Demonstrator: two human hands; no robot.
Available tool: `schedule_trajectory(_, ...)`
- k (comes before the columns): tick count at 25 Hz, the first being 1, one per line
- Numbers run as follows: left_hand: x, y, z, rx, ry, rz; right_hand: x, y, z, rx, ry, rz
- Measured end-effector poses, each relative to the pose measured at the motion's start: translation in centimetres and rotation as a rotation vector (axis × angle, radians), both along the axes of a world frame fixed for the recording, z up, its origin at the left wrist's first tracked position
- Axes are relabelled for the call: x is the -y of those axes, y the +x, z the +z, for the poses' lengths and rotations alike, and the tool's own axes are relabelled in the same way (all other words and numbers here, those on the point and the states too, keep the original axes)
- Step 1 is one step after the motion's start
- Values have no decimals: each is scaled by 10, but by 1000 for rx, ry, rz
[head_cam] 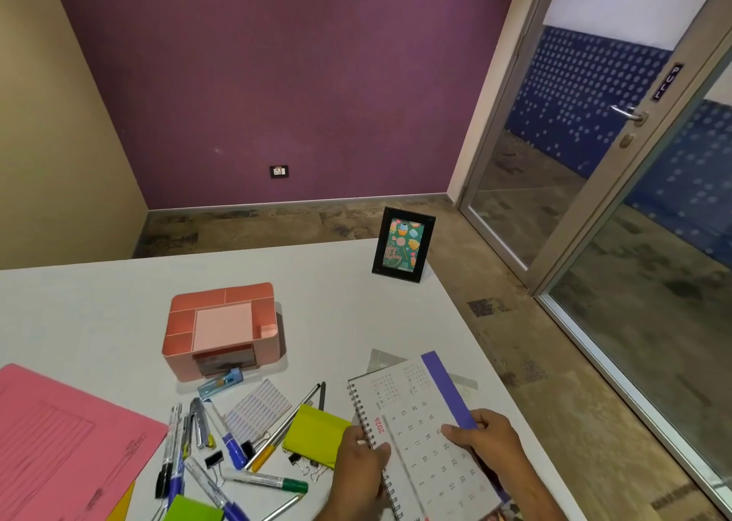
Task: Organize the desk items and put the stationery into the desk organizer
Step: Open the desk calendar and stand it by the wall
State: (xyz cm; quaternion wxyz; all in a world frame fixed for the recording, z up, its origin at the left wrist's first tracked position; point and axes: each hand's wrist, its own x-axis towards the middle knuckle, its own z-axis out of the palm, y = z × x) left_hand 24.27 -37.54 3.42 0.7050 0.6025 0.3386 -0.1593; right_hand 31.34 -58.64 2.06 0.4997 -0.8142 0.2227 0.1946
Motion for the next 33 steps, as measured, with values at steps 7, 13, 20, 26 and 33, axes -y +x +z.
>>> schedule_trajectory(7,-62,11,34,218,181,-77,-57,-24,9,-94,609,-56)
schedule_trajectory(13,-127,23,43,273,321,-185,-122,-42,-8,-118,922,-173)
schedule_trajectory(20,-157,16,61,435,781,132,-183,-60,16,322,661,-125)
schedule_trajectory(26,-140,-1,100,521,-142,383,-194,-58,25,1091,-106,260)
schedule_trajectory(33,-161,-12,85,460,-88,524,-185,-42,26,1232,-461,656)
